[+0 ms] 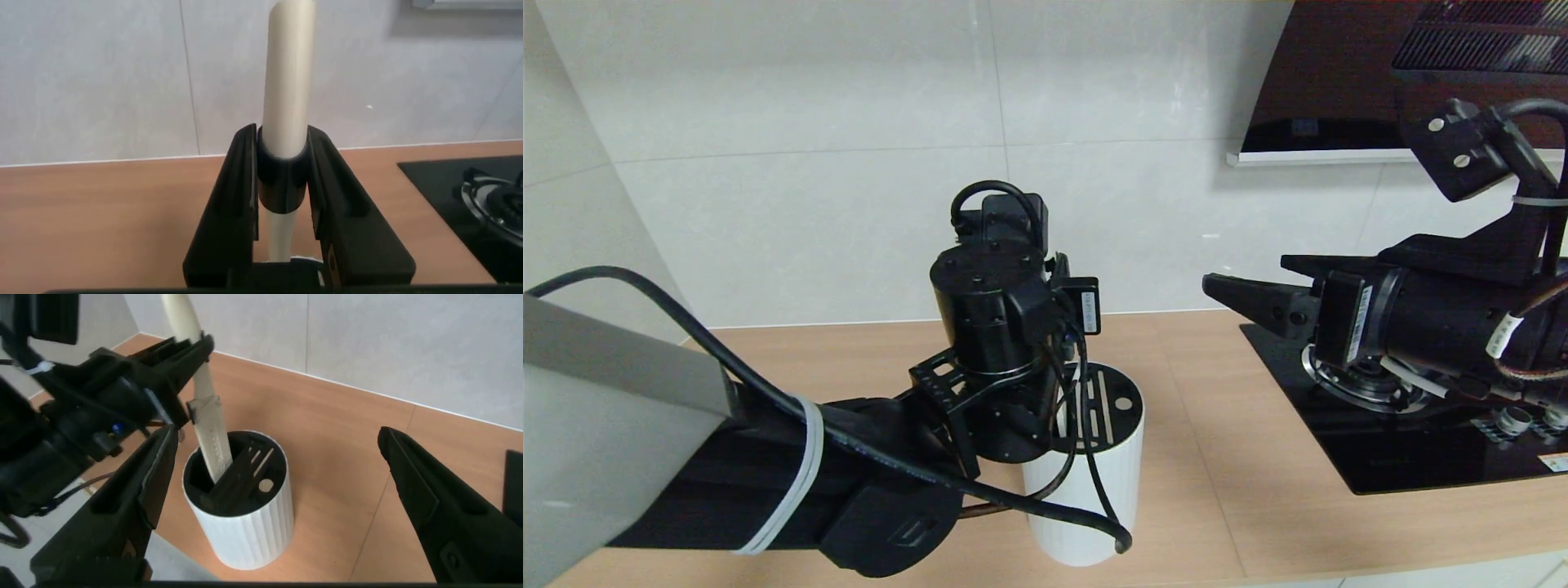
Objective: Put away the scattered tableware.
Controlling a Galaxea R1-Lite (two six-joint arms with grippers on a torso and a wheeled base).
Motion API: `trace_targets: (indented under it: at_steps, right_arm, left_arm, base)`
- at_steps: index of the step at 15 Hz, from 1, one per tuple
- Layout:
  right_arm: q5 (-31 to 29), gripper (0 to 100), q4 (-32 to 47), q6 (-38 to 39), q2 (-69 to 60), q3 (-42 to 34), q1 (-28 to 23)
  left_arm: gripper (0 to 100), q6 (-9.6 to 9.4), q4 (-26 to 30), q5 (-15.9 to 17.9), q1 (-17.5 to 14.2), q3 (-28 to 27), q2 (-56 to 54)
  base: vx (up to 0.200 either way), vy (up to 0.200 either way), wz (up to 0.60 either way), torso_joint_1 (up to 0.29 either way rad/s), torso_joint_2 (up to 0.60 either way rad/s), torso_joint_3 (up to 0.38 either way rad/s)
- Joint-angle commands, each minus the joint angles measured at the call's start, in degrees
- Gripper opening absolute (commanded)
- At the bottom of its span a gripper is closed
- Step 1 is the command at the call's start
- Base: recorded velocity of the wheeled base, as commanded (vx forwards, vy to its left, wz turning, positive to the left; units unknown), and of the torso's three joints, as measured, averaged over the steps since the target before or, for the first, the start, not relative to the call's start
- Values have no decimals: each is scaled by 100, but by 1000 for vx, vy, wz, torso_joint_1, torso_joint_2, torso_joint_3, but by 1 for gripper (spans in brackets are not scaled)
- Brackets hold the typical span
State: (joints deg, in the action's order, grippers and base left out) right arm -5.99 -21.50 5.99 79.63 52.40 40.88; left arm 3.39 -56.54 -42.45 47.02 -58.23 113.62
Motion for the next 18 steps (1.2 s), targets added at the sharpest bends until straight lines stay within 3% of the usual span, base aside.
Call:
trace_targets:
  at_steps: [1,6,18]
  right_arm:
    - [1,100,-12,8,70,-1,-1]
    - [1,100,-12,8,114,-1,-1]
    - [1,100,-12,8,132,-10,8]
  left_arm:
    - [0,21,82,-18,88,23,117]
    - [0,21,82,-18,194,67,-446]
    - [0,48,20,-18,264,119,-305]
  base:
    - [0,0,0,0,0,0]
    - [0,0,0,0,0,0]
    - [0,0,0,0,0,0]
